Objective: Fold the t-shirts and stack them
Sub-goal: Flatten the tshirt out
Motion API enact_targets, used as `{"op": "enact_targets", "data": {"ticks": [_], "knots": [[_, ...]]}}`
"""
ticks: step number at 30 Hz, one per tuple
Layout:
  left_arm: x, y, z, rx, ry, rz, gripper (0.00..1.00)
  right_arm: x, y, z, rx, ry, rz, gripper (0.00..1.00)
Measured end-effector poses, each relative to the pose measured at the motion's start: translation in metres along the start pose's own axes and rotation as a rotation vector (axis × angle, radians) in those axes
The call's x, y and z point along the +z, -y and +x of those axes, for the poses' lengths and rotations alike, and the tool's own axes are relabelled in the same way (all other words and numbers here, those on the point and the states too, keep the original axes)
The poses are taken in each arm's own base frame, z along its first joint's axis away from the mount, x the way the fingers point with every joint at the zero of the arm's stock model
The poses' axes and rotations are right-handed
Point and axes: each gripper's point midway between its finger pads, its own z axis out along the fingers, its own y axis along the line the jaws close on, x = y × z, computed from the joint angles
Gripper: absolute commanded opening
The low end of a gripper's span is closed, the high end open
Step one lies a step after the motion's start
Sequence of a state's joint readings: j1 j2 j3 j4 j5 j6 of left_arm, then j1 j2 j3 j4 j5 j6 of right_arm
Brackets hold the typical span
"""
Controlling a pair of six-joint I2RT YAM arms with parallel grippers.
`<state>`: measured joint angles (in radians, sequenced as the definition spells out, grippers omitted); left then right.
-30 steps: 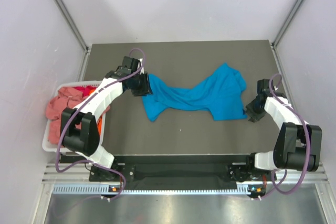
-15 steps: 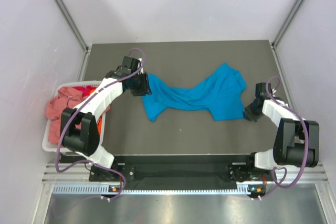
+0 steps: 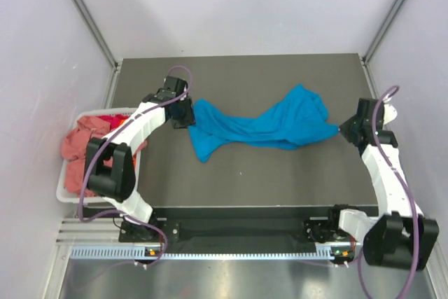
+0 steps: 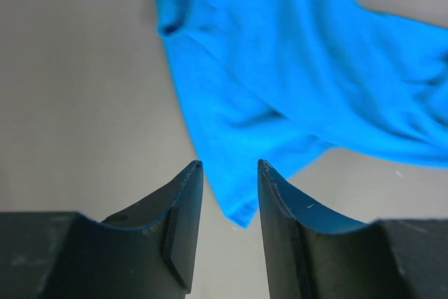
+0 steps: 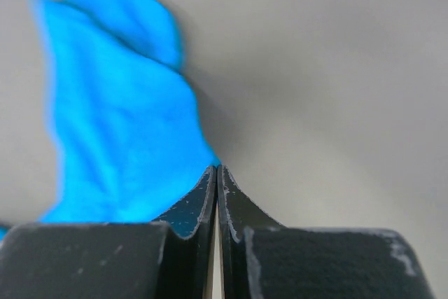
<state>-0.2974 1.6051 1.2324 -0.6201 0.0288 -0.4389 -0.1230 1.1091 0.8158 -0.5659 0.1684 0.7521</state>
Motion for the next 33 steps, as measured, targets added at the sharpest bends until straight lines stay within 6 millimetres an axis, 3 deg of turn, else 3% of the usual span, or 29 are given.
{"op": "enact_targets", "data": {"ticks": [3,6,14,25,33], "knots": [[0.018,-0.016,0.001,-0.031,-0.025,-0.045,0.42,-0.030,-0.016,-0.029,0.015,0.107,-0.078,0.00],[0.037,-0.029,0.000,-0.055,-0.049,-0.080,0.41,-0.044,-0.015,-0.034,0.019,0.136,-0.094,0.00],[0.070,-0.039,-0.009,-0.061,-0.059,-0.135,0.41,-0.045,-0.004,-0.024,0.003,0.113,-0.060,0.00],[0.088,-0.041,-0.034,-0.116,0.029,-0.098,0.40,-0.046,-0.008,-0.024,-0.015,0.108,-0.084,0.00],[0.104,-0.039,-0.026,-0.130,0.012,-0.072,0.36,-0.044,-0.008,-0.023,-0.020,0.105,-0.088,0.00]]}}
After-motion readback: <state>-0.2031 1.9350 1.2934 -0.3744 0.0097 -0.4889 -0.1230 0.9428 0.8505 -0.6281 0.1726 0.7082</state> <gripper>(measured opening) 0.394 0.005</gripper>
